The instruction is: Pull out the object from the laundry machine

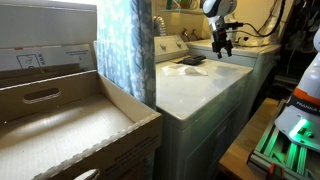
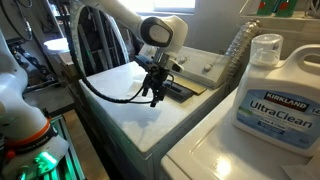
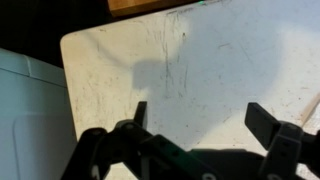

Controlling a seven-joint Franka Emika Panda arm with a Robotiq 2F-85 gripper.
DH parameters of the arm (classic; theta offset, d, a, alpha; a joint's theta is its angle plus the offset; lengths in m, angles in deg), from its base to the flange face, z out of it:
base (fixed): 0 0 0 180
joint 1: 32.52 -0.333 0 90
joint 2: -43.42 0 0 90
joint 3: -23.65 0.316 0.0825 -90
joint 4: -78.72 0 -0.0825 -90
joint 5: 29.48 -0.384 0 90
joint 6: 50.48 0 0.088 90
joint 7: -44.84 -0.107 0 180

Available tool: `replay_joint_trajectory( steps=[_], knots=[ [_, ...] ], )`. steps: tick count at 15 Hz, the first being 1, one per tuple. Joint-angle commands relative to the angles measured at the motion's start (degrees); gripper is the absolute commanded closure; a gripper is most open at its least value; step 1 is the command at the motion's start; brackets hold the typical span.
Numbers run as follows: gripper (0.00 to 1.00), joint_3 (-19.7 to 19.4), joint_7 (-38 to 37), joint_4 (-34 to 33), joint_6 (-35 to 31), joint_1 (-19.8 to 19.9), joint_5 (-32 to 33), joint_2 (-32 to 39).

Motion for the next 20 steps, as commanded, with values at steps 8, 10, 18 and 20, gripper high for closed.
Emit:
replay_joint_trajectory(
  steps=[8, 10, 18, 20],
  knots=[
    [0.0, -0.47, -0.97, 5.47, -14.0, 0.11, 1.13, -10.37],
    [0.0, -0.52, -0.81, 6.12, -18.72, 0.09, -0.44, -12.42],
    [0.0, -0.63, -5.86, 4.09, -19.64, -0.19, -8.72, -16.95],
    [0.0, -0.38, -8.15, 3.58, -19.01, -0.26, -7.77, -17.69]
  ],
)
